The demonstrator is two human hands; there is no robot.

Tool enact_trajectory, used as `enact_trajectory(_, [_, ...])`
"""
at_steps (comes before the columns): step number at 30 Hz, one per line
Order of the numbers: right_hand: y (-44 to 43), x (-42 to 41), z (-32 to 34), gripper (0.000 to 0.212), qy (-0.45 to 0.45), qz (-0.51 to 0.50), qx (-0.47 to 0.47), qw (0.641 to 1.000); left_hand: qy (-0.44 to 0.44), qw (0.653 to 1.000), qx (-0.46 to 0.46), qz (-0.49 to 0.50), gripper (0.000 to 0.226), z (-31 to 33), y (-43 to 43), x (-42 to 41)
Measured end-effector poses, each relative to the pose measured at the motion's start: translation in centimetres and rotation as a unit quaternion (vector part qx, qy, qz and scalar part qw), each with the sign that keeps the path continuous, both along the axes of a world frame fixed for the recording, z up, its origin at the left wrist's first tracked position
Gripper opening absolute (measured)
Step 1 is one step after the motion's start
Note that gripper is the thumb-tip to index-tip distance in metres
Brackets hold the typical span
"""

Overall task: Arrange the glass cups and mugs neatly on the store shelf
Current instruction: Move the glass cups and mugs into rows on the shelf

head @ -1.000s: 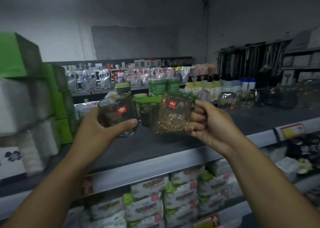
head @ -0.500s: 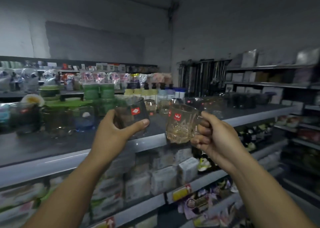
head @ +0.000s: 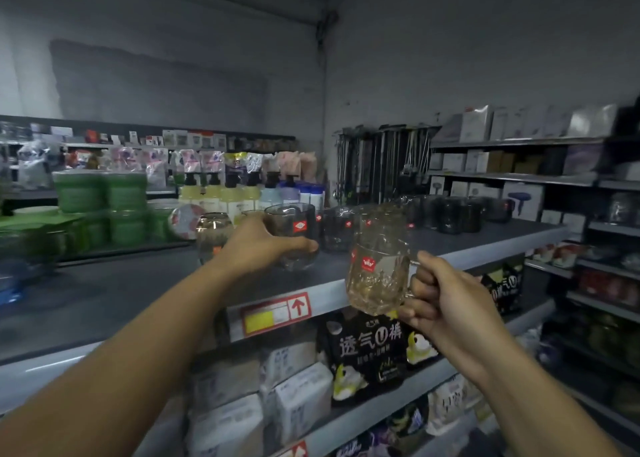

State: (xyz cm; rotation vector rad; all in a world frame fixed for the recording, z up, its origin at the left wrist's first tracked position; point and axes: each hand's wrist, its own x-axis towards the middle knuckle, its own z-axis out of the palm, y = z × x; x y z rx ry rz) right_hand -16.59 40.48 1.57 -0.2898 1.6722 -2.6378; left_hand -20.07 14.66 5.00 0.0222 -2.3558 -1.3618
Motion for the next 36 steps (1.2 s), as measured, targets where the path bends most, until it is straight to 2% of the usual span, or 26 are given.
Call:
enact_trajectory(4, [0.0, -6.2, 0.5, 0.052, -0.005, 0.017, 0.018, 1.000, -0.046, 0.996, -0.076, 0.008, 0.052, 1.0, -0.8, -6.6])
enact_trajectory(7, [-0.1, -10.8, 0.7, 0.043, 0.003, 0.035, 0.035, 0.999, -0.062, 0.994, -0.081, 0.034, 0.050, 1.7, -1.1, -10.3])
enact_trajectory(11, [0.2, -15.3, 0.2, 0.043, 0.002, 0.073, 0.050, 0.996, -0.093, 0.989, -0.096, 0.063, 0.081, 1.7, -1.5, -13.7])
enact_trajectory(12, [0.2, -16.2, 0.1, 0.044, 0.003, 0.085, 0.056, 0.995, -0.100, 0.989, -0.086, 0.064, 0.077, 1.4, -1.6, -14.4])
enact_trajectory(15, [0.3, -18.7, 0.0, 0.046, 0.012, 0.116, 0.067, 0.991, -0.112, 0.989, -0.079, 0.051, 0.045, 0.3, -1.1, -15.7])
enact_trajectory(21, [0.0, -22.1, 0.0, 0.047, 0.008, 0.183, 0.070, 0.981, -0.078, 0.991, -0.083, 0.064, 0.034, -1.1, -0.6, -17.0])
enact_trajectory(26, [-0.5, -23.4, 0.0, 0.050, 0.000, 0.231, 0.073, 0.970, -0.082, 0.977, -0.147, 0.127, 0.064, -1.8, -1.4, -17.4])
enact_trajectory(30, [-0.8, -23.9, 0.2, 0.050, -0.018, 0.252, 0.056, 0.966, -0.074, 0.978, -0.141, 0.138, 0.100, -2.4, -2.0, -17.4])
enact_trajectory(36, [-1.1, -24.3, -0.2, 0.039, -0.011, 0.263, 0.041, 0.964, -0.060, 0.974, -0.168, 0.139, 0.098, -2.5, -1.4, -17.1])
